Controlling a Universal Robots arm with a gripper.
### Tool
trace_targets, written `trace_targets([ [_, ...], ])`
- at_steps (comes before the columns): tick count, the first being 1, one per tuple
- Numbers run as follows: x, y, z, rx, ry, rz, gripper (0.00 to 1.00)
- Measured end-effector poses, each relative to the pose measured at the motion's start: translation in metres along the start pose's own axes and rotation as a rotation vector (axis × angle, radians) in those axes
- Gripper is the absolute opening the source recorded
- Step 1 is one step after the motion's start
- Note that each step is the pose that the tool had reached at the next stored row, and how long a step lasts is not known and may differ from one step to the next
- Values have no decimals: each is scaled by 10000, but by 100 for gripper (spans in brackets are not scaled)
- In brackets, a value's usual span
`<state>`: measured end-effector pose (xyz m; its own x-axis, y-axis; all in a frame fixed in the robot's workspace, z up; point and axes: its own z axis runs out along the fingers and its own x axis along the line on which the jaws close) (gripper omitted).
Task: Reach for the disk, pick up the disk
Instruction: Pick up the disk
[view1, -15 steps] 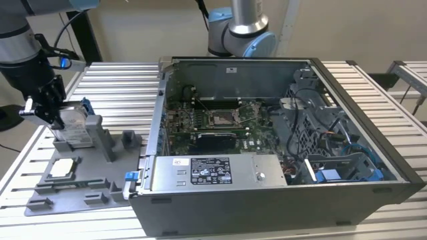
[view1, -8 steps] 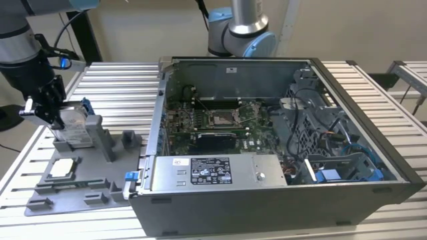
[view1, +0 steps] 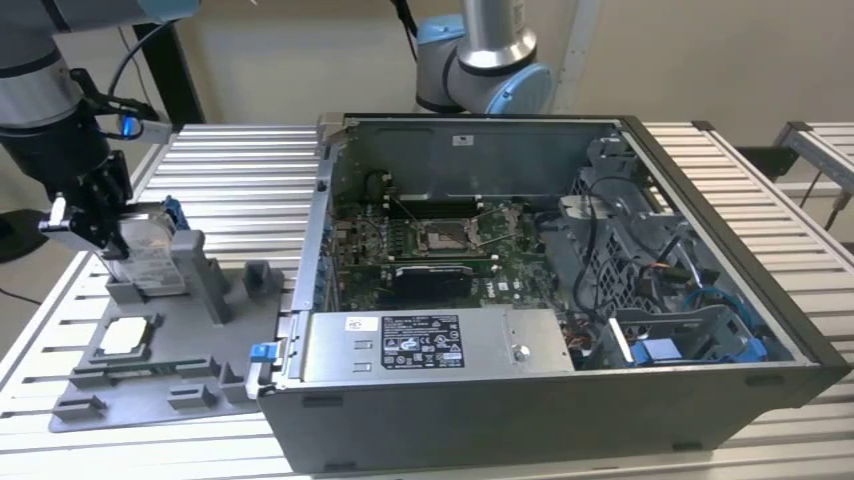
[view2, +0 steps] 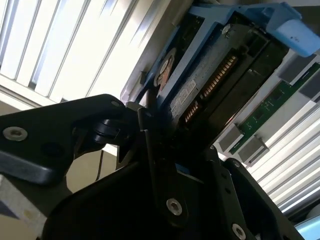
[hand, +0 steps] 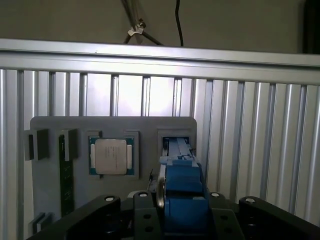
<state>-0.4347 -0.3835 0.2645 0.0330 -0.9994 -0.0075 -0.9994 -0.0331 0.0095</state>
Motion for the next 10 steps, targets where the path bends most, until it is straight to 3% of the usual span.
trace_targets([
  [10, 0, 0, 3, 2, -1, 0, 0],
])
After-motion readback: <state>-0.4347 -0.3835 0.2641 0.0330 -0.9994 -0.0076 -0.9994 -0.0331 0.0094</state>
